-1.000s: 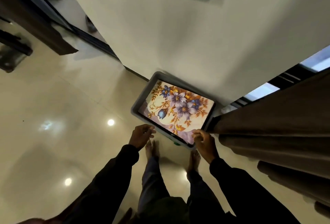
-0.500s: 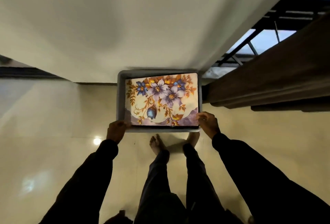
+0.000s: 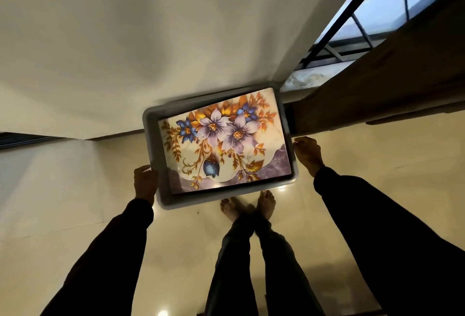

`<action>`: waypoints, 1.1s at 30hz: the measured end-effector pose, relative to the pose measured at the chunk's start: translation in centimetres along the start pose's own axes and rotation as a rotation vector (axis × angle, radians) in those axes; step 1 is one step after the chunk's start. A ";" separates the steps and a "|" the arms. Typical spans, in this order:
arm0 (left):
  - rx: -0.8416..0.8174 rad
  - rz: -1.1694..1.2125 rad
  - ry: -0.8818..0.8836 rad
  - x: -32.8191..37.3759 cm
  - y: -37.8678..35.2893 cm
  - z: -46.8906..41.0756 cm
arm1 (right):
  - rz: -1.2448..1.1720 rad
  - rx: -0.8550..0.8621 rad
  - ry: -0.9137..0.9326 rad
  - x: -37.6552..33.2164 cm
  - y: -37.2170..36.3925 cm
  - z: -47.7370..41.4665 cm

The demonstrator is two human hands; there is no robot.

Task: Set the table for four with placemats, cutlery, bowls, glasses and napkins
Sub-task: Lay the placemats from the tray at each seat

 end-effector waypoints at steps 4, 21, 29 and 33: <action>-0.070 0.140 0.021 0.3 0.6 -1.9 | -0.066 0.001 -0.005 0.5 -2.1 -1.2; -0.093 0.066 -0.004 -2.8 2.2 -3.0 | -0.189 0.144 -0.071 1.7 -3.1 -0.9; 0.011 0.183 0.115 -12.1 7.9 2.2 | -0.104 0.034 -0.003 -0.4 -5.5 4.7; 0.081 0.290 0.168 -16.4 11.3 7.8 | -0.061 -0.087 0.057 -3.2 -5.2 7.9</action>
Point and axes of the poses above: each hand's wrist, its own z-axis away from the middle knuckle, its own y-axis out of the back of the hand, x = y × z, the point moved 5 cm from there along -z, towards the middle knuckle, and after that the axes turned 11 degrees about -z, right-handed, at the moved point
